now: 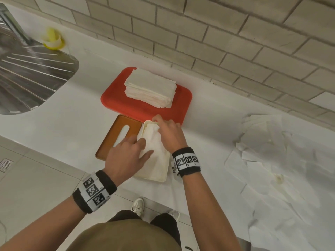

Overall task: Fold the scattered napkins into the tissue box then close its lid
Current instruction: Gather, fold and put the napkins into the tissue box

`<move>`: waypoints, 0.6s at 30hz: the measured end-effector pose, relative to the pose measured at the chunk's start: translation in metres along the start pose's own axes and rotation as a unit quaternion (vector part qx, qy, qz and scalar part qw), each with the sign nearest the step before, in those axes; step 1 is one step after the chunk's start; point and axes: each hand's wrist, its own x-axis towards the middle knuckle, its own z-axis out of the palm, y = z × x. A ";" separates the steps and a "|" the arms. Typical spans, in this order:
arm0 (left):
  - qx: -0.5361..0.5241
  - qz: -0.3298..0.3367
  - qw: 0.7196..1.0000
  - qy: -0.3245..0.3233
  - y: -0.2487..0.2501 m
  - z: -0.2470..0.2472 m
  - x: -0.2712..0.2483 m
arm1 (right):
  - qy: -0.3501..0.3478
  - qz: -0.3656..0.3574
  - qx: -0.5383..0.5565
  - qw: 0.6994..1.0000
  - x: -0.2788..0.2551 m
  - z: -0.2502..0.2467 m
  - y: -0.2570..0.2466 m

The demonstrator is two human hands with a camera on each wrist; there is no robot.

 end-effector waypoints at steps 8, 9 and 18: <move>0.075 0.182 0.927 -0.320 0.004 0.032 0.070 | 0.088 0.067 0.107 0.988 -0.026 -0.042 0.012; 0.090 0.170 0.911 -0.366 0.007 0.033 0.075 | 0.097 0.073 0.125 0.985 -0.035 -0.047 0.018; 0.165 0.117 0.888 -0.413 0.037 0.030 0.077 | 0.113 0.175 0.152 0.966 -0.126 -0.064 0.132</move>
